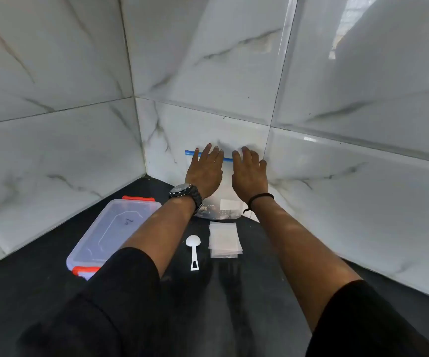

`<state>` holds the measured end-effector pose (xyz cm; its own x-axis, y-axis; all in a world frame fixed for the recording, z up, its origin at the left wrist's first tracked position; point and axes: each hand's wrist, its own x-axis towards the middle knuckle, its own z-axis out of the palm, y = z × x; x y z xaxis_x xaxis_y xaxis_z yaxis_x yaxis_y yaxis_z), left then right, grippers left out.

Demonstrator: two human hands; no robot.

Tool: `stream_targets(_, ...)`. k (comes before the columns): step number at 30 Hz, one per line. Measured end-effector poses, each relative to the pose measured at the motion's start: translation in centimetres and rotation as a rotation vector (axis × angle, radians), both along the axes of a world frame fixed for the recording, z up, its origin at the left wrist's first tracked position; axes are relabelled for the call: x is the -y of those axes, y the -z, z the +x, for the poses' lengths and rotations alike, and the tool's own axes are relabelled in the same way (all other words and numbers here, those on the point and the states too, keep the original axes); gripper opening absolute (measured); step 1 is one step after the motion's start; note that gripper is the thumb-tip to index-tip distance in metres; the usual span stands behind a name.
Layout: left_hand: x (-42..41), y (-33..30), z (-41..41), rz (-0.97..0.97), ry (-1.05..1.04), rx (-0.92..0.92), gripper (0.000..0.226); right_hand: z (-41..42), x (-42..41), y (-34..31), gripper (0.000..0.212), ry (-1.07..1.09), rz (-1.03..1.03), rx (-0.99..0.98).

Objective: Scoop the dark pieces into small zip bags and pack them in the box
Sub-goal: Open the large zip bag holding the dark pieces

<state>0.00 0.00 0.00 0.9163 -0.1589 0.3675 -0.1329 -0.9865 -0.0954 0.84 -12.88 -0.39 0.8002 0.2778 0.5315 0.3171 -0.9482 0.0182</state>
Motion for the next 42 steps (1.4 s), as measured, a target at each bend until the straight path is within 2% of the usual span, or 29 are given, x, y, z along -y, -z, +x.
stream_targets(3,0.3,-0.1,1.4,0.005,0.001,-0.036,0.053,1.2,0.3,-0.1,0.042,0.029,0.062,0.07)
stream_targets(6,0.7,-0.2,2.4,-0.033,0.0,-0.104,0.043,1.9,0.6,-0.2,0.034,0.036,-0.066,-0.012)
stream_targets(9,0.8,-1.0,2.5,-0.058,-0.022,-0.048,0.03,2.2,1.1,-0.6,0.027,0.024,-0.056,-0.014)
stream_targets(13,0.7,-2.1,1.8,-0.097,-0.016,0.064,0.027,2.4,1.3,-1.5,0.022,-0.02,0.038,0.057)
stream_targets(17,0.5,-3.2,0.1,-0.267,0.01,0.189,0.025,1.3,1.0,-3.6,0.018,-0.091,0.256,0.066)
stream_targets(23,0.3,-5.3,-5.2,-0.484,0.148,0.274,0.017,-4.6,1.8,-6.3,0.013,-0.263,0.787,0.005)
stream_targets(26,0.6,-6.1,-9.0,-0.544,0.193,0.224,0.015,-8.2,3.0,-7.0,0.012,-0.291,0.908,-0.089)
stream_targets(30,1.4,-6.9,-14.8,-0.725,0.254,0.066,0.013,-14.1,4.7,-7.0,0.009,-0.384,1.232,-0.364)
stream_targets(33,1.6,-6.9,-18.6,-0.794,0.269,-0.05,0.013,-18.7,5.6,-6.4,0.013,-0.396,1.387,-0.562)
stream_targets(40,2.0,-4.9,-24.4,-0.867,0.335,-0.424,0.013,-26.0,7.4,-2.5,0.01,-0.37,1.618,-0.834)
stream_targets(42,2.1,-3.6,-25.2,-0.818,0.304,-0.523,0.014,-27.0,7.5,-0.8,0.01,-0.318,1.646,-0.879)
